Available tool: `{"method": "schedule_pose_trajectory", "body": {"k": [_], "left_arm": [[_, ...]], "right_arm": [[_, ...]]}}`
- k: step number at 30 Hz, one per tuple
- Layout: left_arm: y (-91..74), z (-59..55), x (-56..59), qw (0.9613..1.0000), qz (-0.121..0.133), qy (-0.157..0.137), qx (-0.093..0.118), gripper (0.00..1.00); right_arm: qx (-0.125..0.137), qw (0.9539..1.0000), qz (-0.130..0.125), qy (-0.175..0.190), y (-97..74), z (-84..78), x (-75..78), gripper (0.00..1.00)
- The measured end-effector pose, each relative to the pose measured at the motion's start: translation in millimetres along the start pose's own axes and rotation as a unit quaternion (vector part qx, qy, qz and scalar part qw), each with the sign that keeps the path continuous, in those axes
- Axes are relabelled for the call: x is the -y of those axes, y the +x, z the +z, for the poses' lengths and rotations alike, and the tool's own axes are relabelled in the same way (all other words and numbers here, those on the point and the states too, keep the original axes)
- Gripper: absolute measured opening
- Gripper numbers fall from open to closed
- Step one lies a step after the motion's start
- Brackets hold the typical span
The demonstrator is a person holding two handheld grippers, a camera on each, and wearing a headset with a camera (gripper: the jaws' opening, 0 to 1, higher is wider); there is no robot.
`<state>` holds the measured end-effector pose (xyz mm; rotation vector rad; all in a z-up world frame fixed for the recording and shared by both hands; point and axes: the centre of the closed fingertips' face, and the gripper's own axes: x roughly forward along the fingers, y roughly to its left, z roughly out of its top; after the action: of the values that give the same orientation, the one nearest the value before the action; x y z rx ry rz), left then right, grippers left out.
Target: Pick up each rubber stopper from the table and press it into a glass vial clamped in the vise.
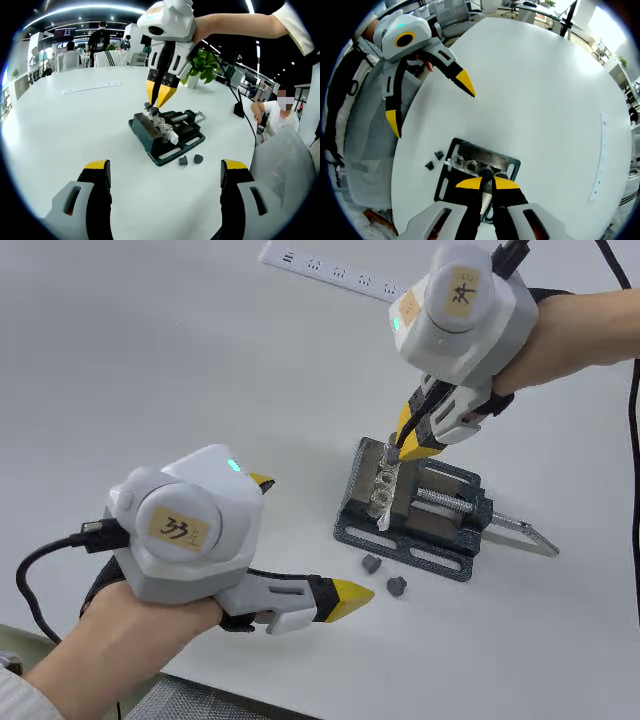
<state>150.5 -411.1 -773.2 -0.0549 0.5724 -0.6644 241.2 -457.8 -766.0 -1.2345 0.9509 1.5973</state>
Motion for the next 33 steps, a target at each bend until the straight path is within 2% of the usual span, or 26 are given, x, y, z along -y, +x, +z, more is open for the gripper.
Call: {"method": "schedule_pose_trajectory", "body": {"k": [7,20,21,22,24,27,29,30,32,33], "left_arm": [[0.4,-1.6,0.9,1.0000,-0.001,0.000,-0.003,0.89],[2.3,-4.1,1.4,1.0000,-0.003,-0.004,-0.005,0.89],[2.4,-3.7,1.5,1.0000,-0.003,-0.003,-0.005,0.90],[2.7,-3.3,1.9,1.0000,-0.003,-0.003,-0.004,0.89],[3.3,-3.3,2.6,1.0000,-0.005,-0.004,-0.004,0.89],[3.8,-4.0,3.6,1.0000,-0.006,-0.005,-0.005,0.89],[4.0,-5.0,4.0,0.9999,-0.007,-0.004,-0.007,0.89],[4.0,-4.8,3.6,1.0000,-0.006,-0.004,-0.006,0.89],[4.4,-5.2,4.1,0.9999,-0.009,-0.005,-0.007,0.89],[4.5,-5.1,4.0,0.9999,-0.009,-0.002,-0.008,0.89]], "right_arm": [[0.011,0.9999,0.001,0.003,1.5,6.4,-0.1,0.02],[0.011,0.9999,0.009,0.010,3.3,5.9,-2.7,0.00],[0.011,0.9997,0.009,0.018,3.5,6.1,-3.0,0.00],[0.010,0.9999,0.011,0.004,3.7,6.4,-2.3,0.00],[0.009,0.9999,0.010,0.007,4.6,6.4,-2.7,0.00],[0.003,0.9998,0.002,-0.018,5.1,6.5,-3.5,0.00],[0.001,0.9999,-0.005,-0.015,6.3,6.2,-3.3,0.00],[-0.003,0.9995,-0.006,-0.030,5.7,8.0,-2.1,0.00],[-0.005,0.9999,-0.002,-0.008,5.5,8.4,-2.7,0.00],[-0.006,0.9999,-0.003,-0.014,5.9,8.7,-1.9,0.00]]}}
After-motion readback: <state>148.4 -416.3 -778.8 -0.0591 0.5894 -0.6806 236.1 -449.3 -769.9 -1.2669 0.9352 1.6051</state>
